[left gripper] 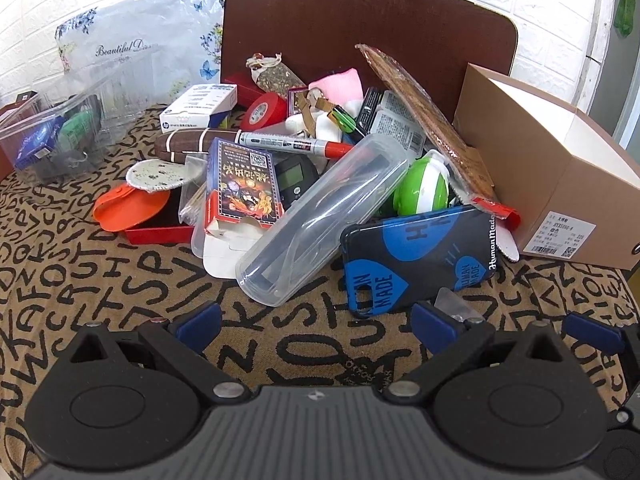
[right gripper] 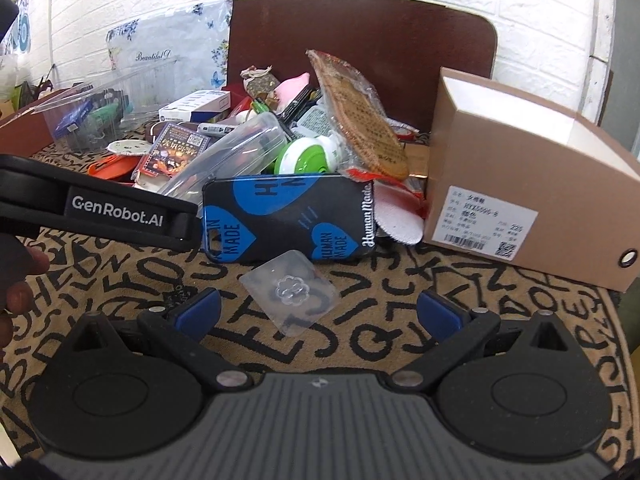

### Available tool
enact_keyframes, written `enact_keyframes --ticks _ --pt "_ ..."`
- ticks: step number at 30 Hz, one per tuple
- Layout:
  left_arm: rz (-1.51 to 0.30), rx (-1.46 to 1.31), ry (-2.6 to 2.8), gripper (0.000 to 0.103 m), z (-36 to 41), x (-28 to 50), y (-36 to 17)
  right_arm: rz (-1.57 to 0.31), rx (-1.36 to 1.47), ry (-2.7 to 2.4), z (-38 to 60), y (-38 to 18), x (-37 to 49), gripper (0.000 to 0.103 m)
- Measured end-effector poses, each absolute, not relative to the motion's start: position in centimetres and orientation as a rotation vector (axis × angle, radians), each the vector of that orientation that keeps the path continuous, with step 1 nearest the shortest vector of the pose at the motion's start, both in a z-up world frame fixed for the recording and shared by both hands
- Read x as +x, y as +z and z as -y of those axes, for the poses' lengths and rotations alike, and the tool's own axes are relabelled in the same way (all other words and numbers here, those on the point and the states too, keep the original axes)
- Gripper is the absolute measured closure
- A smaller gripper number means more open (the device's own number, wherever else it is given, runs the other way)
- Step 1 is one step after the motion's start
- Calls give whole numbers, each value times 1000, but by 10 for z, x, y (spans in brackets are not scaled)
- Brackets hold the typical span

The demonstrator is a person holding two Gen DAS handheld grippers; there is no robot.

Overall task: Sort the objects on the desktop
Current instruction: 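Reach left tool toward blue phone case while right tool approaches clear hook packet, then grasp blue phone case with left gripper while right gripper grasps clear hook packet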

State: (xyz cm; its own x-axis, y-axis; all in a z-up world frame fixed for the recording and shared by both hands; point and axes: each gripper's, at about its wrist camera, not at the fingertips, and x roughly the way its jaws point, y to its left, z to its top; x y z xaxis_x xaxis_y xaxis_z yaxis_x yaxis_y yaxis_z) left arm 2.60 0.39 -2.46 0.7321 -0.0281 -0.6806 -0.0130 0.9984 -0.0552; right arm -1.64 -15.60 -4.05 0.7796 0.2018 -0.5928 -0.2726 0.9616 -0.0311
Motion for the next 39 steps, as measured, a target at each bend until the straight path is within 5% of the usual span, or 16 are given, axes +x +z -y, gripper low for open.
enact_keyframes --ticks 22,32,34,36,37,38,39 --pt "-772 -124 -216 10 1 64 -35 -718 -195 437 150 -68 28 5" --pt "-828 -181 -319 35 6 95 -55 -716 -121 497 160 -70 44 27" --pt "-826 -172 -340 41 8 96 -54 -708 -118 502 165 -69 41 43" --pt "-823 -146 -353 52 11 92 -52 -711 -110 513 169 -67 38 47" --pt "-828 -141 -360 58 12 92 -52 -711 -114 514 170 -67 36 54" --pt "-834 -141 -370 60 11 92 -52 -708 -117 513 171 -66 34 72" --pt "-836 -145 -378 62 12 91 -52 -707 -110 512 171 -65 32 73"
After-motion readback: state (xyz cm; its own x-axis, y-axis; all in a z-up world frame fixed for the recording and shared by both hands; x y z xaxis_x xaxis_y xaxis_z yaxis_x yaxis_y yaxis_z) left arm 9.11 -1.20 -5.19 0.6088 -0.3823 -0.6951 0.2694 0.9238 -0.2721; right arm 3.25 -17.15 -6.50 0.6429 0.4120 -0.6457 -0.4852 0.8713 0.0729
